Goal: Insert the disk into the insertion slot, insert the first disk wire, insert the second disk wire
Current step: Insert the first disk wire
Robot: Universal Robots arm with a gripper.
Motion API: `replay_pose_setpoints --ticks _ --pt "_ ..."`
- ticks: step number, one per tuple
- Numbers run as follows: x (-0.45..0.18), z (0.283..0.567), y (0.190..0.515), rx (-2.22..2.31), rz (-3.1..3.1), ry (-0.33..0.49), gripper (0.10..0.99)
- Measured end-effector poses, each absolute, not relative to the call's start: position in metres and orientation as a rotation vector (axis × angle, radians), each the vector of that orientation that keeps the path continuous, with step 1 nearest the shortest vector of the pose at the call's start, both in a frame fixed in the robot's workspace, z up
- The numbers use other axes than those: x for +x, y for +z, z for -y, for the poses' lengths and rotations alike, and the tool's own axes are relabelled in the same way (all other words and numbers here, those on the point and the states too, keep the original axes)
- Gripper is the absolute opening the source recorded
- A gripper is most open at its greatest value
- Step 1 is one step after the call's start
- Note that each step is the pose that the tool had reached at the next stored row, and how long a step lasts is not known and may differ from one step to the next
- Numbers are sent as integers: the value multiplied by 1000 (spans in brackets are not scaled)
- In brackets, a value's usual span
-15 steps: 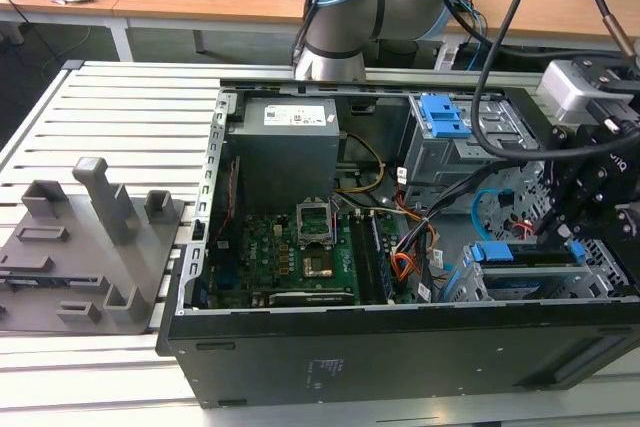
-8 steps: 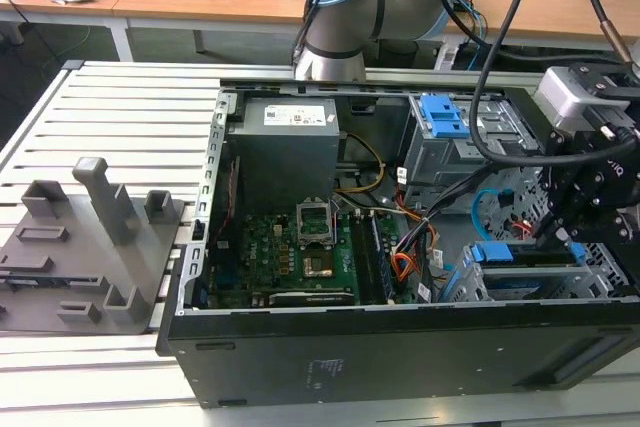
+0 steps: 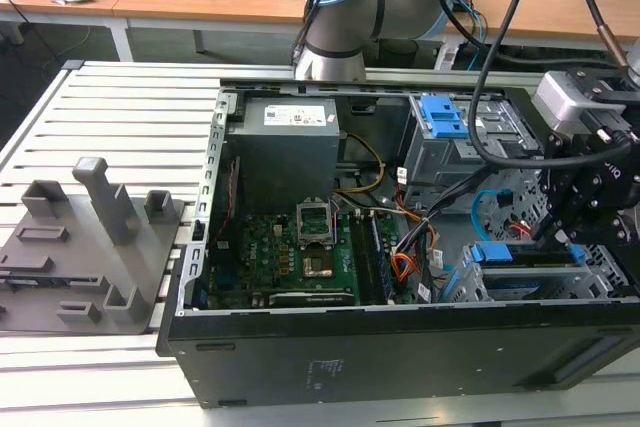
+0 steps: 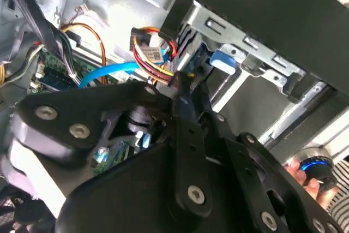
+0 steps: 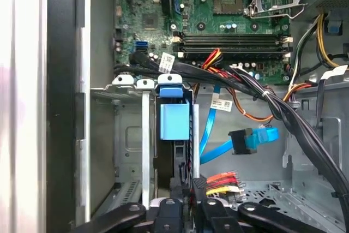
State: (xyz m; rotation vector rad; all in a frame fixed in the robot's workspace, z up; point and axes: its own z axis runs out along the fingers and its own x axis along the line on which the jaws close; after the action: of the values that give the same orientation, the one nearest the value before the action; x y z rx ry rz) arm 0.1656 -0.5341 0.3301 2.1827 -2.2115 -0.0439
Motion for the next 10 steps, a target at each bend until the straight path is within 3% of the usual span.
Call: replay_pose_setpoints --ticks 1,10 --pt "166 534 330 2183 2211 -43 235" --pt "166 534 375 2182 2211 -42 224"
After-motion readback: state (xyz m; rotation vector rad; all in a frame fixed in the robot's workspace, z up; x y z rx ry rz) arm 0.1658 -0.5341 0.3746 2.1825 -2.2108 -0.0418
